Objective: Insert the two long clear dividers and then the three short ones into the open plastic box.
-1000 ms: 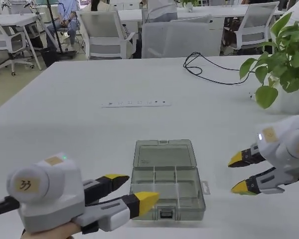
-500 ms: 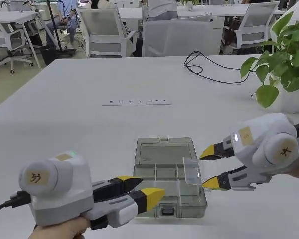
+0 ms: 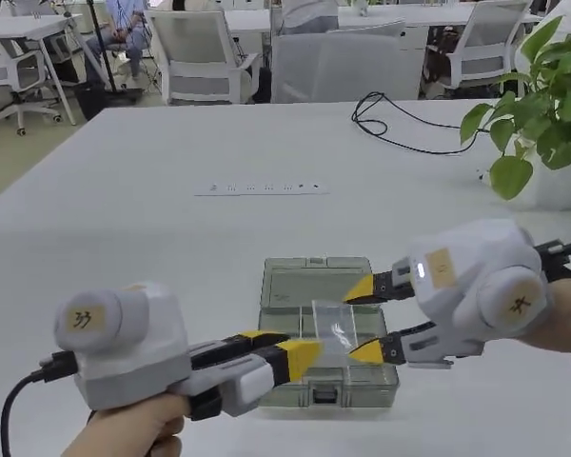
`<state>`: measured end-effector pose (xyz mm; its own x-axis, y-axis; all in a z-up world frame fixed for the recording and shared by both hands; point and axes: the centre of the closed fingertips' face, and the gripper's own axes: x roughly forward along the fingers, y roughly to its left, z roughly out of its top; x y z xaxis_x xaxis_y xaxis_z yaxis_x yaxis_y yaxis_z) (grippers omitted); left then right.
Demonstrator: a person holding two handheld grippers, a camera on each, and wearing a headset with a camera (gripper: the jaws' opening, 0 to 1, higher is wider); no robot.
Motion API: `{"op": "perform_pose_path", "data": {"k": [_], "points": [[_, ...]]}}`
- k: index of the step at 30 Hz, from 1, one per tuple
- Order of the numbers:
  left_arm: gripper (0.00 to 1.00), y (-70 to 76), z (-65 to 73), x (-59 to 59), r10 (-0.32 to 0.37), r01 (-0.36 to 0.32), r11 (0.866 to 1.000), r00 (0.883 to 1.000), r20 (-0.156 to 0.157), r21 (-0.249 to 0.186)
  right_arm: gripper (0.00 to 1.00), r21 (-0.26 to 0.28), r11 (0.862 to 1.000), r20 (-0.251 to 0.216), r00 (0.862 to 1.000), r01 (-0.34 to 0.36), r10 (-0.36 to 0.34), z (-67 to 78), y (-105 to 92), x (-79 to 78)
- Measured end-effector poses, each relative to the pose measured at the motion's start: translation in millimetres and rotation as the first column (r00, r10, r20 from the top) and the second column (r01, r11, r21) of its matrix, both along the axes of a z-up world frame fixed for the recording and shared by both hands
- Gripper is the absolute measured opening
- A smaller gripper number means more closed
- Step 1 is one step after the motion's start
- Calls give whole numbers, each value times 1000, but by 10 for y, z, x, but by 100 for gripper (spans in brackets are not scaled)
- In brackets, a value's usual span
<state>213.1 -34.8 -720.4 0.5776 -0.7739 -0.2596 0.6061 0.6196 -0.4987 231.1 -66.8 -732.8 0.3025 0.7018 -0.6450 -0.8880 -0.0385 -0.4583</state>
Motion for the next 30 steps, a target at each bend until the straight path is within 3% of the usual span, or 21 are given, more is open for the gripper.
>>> {"op": "perform_pose_path", "data": {"k": [4, 14, 28, 30], "points": [[16, -18, -6, -28, -6, 5, 1000, 999, -35, -31, 32, 5, 1000, 6, 1000, -13, 13, 14, 57, -52], [3, -77, 14, -64, -36, 30, 996, 997, -74, -81, 32, 32, 999, 14, 1000, -15, 14, 71, 144, -91], [0, -80, -30, -56, -42, 35, 997, 993, -110, -67, 32, 21, 1000, 41, 999, -10, 9, 89, 181, -89], [0, -76, -40, -65, -41, 31, 997, 990, -137, -74, 32, 18, 1000, 40, 999, -9, 8, 85, 185, -97]]}}
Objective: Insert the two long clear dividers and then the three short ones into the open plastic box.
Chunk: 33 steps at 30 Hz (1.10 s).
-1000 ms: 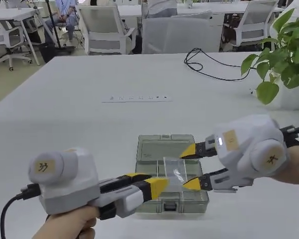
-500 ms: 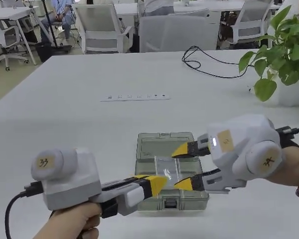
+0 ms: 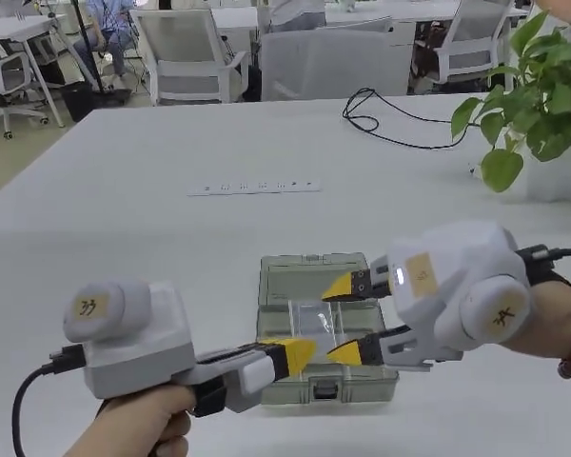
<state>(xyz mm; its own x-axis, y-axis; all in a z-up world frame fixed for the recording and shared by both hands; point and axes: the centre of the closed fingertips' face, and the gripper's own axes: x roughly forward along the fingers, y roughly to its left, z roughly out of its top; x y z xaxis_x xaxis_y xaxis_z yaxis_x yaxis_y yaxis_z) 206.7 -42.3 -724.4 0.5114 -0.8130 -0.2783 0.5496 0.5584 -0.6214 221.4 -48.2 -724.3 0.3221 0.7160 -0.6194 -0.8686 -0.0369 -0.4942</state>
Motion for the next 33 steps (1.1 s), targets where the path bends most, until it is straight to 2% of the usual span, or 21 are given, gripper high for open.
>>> {"op": "perform_pose_path", "data": {"k": [2, 6, 9, 12, 13, 15, 17, 19, 20, 22, 25, 29, 30, 33], "points": [[0, 1, -9, 0, 1, -1, 1000, 1000, -14, -2, 33, -2, 1000, -6, 1000, 6, -6, -11, 3, -2], [0, -7, -12, -12, -10, 10, 1000, 1000, -17, 10, 33, -8, 1000, -16, 1000, 21, -21, -23, -3, -5], [0, -24, 20, -27, -30, 30, 999, 1000, 6, 24, 34, -6, 1000, -5, 1000, 20, -20, -9, -4, -8], [0, -25, 16, -37, -48, 46, 997, 998, 32, 61, 35, -2, 1000, -20, 999, 24, -24, -7, -15, -9], [0, -25, 7, -36, -53, 49, 995, 998, 44, 84, 35, -3, 1000, -30, 999, 25, -25, -10, -22, -14], [0, 17, -62, -35, -84, 67, 982, 993, 87, 176, 33, 7, 1000, -52, 998, 30, -30, 6, -38, -24], [0, 20, -82, -49, -105, 82, 974, 989, 105, 209, 33, 17, 999, -80, 996, 41, -39, 16, -56, -32], [0, 30, -101, -57, -140, 99, 962, 980, 144, 256, 33, 42, 998, -120, 992, 51, -45, 32, -56, -51], [0, 43, -127, -69, -165, 111, 949, 973, 163, 296, 33, 63, 996, -147, 988, 56, -46, 56, -51, -63], [0, 36, -150, -101, -212, 140, 931, 959, 186, 338, 32, 73, 996, -173, 984, 50, -37, 73, -54, -82], [0, 19, -190, -142, -274, 177, 904, 939, 209, 389, 31, 76, 996, -209, 977, 46, -29, 79, -59, -106], [0, 5, -223, -171, -330, 203, 877, 913, 239, 436, 30, 77, 997, -249, 969, 17, 3, 79, -42, -178], [0, 2, -228, -179, -341, 207, 871, 908, 244, 446, 29, 86, 996, -273, 962, 11, 13, 83, -26, -209], [0, -22, -234, -217, -408, 228, 835, 867, 286, 501, 27, 98, 995, -307, 950, -19, 48, 89, 2, -283]]}}
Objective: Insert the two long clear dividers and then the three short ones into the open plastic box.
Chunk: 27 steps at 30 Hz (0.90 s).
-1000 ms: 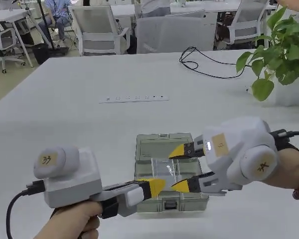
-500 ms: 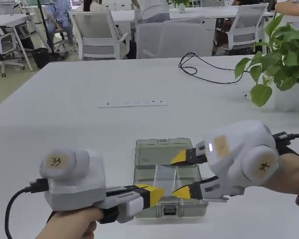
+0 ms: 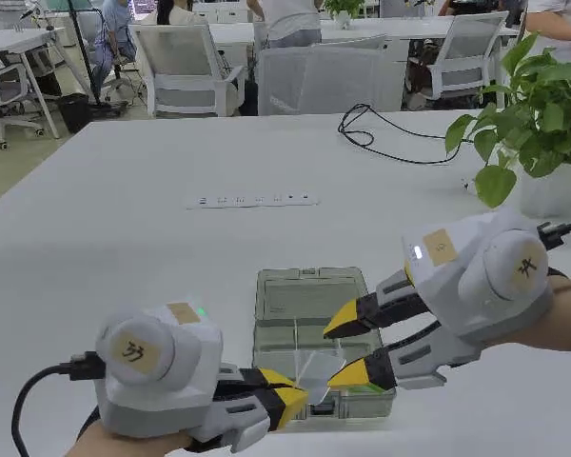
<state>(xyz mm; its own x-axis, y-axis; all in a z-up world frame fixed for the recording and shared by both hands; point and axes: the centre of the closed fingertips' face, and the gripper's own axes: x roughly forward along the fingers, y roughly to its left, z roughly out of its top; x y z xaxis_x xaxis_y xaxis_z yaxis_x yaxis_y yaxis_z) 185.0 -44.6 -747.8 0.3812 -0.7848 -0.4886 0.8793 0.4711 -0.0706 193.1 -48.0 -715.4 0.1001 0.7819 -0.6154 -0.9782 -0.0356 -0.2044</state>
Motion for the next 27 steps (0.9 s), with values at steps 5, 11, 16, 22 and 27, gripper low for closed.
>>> {"op": "perform_pose_path", "data": {"k": [5, 11, 16, 22, 27], "points": [[0, -12, -19, -43, -60, 58, 997, 997, 52, 45, 21, -3, 998, -52, 997, -60, 60, -27, 16, -131], [0, -43, -34, -134, -133, 128, 989, 989, 64, 67, 17, -5, 994, -87, 991, -106, 105, -61, 14, -233], [0, -75, -20, -202, -185, 180, 982, 979, 81, 64, 14, -4, 993, -119, 986, -121, 120, -91, -5, -289], [0, -118, -16, -281, -223, 220, 974, 972, 71, 51, 11, 0, 990, -162, 977, -144, 142, -124, -27, -375], [0, -131, -21, -314, -238, 235, 971, 968, 75, 49, 9, 2, 988, -206, 967, -155, 152, -146, -46, -440]]}}
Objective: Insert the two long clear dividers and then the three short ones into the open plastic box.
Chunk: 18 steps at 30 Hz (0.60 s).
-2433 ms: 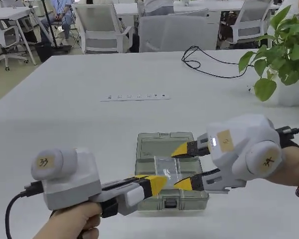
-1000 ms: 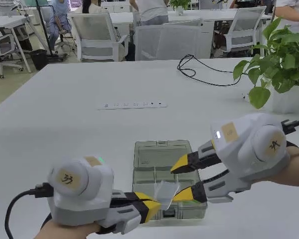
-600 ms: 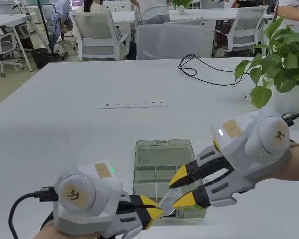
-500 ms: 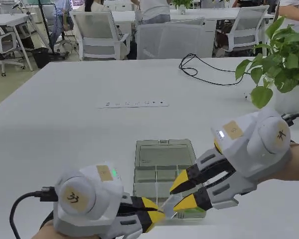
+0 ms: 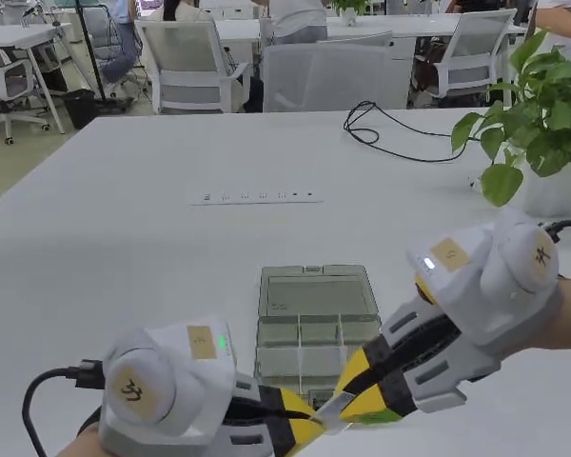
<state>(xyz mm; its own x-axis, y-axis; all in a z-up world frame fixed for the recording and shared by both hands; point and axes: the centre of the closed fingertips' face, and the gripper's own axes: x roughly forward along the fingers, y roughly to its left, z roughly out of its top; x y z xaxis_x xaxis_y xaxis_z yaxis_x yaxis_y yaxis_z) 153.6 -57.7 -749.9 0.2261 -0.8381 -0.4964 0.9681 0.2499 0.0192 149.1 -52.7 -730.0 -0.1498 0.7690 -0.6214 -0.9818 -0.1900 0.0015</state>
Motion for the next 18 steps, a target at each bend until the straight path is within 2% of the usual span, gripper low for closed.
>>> {"op": "perform_pose_path", "data": {"k": [6, 10, 15, 18], "points": [[0, -57, 54, -77, -35, 35, 999, 999, -2, -39, 5, 13, 1000, -32, 999, -9, 10, 0, 11, -60], [0, -68, 62, -89, -45, 45, 998, 999, -2, -42, 3, 9, 1000, -33, 999, -18, 18, -6, 14, -79], [0, -65, 86, -114, -48, 47, 996, 999, -16, -70, 3, 16, 1000, -46, 999, -19, 20, 23, 18, -95], [0, -64, 95, -101, -42, 41, 996, 999, -8, -75, 2, 8, 1000, -50, 999, -8, 8, 32, 22, -80]]}}
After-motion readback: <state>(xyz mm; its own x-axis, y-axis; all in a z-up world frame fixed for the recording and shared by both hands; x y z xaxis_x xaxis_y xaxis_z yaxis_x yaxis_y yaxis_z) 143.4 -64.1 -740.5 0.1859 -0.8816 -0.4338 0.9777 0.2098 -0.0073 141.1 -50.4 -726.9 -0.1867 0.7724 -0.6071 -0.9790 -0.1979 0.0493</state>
